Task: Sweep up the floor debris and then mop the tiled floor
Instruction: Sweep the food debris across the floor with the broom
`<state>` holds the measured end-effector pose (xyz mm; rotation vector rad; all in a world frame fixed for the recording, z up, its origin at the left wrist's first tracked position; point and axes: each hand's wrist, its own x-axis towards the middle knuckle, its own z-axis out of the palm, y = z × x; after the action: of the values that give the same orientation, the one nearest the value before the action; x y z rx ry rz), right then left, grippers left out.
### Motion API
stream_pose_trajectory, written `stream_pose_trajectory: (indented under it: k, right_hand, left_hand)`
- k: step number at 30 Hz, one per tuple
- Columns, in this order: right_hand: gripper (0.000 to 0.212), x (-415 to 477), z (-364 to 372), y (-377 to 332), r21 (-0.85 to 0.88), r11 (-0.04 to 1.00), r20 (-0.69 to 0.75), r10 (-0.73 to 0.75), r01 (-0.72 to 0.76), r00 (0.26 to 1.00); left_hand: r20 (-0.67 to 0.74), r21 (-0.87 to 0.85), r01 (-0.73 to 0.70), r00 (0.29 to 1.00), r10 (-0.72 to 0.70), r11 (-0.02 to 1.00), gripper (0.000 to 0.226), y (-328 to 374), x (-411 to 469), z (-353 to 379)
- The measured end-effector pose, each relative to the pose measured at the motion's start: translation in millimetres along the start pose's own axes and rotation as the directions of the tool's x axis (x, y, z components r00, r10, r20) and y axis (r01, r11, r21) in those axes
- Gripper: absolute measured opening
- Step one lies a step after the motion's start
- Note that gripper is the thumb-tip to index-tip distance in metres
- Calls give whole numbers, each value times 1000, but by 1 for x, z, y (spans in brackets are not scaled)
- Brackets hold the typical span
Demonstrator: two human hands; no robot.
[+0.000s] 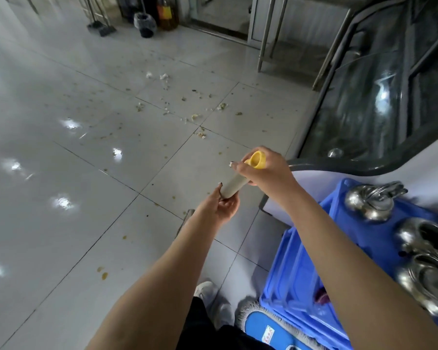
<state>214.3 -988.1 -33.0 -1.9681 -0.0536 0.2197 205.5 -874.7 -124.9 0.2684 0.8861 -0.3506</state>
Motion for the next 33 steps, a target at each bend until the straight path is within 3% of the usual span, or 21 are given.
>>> stream_pose_trajectory:
  k: [2, 4, 6, 8, 11, 13, 16, 22, 25, 29, 33]
  right_hand:
    - [31, -2, 1, -5, 32, 998, 323, 45, -59, 945]
    - [36, -3, 2, -11, -10, 995, 586, 90, -103, 805]
    - [51, -3, 3, -16, 36, 976, 727, 122, -215, 675]
    - [66, 2, 11, -21, 97, 931, 731, 174, -353, 660]
    - [39, 6, 40, -27, 45, 892, 663, 310, -450, 681]
    - [23, 5, 62, -30, -34, 878, 673, 373, -477, 639]
    - [21, 2, 97, -38, -175, 858, 683, 459, -484, 568]
    - [18, -7, 182, -52, -201, 728, 677, 587, -655, 445]
    - [8, -7, 225, -63, -209, 713, 675, 600, -669, 429]
    - [21, -3, 280, -80, -281, 718, 687, 614, -637, 389]
    - [30, 3, 328, -95, -332, 724, 678, 629, -604, 381]
  left_hand:
    - [31, 13, -53, 998, 53, 999, 19, 8, -10, -13]
    - [54, 24, -104, 993, 103, 994, 21, 17, -19, -30]
    - [66, 37, -134, 989, 131, 990, 23, 25, -28, -44]
    - [82, 48, -160, 984, 156, 986, 21, 33, -36, -55]
    - [105, 56, -210, 973, 204, 976, 18, 45, -43, -74]
    - [124, 122, -222, 970, 207, 967, 24, 54, -44, -89]
    - [153, 240, -272, 959, 240, 932, 27, 76, -44, -116]
    - [167, 301, -321, 945, 282, 898, 34, 128, -69, -151]
    - [154, 316, -327, 944, 292, 891, 47, 163, -85, -170]
    - [158, 307, -359, 933, 325, 882, 27, 208, -100, -195]
    - [153, 296, -417, 909, 389, 859, 29, 241, -111, -214]
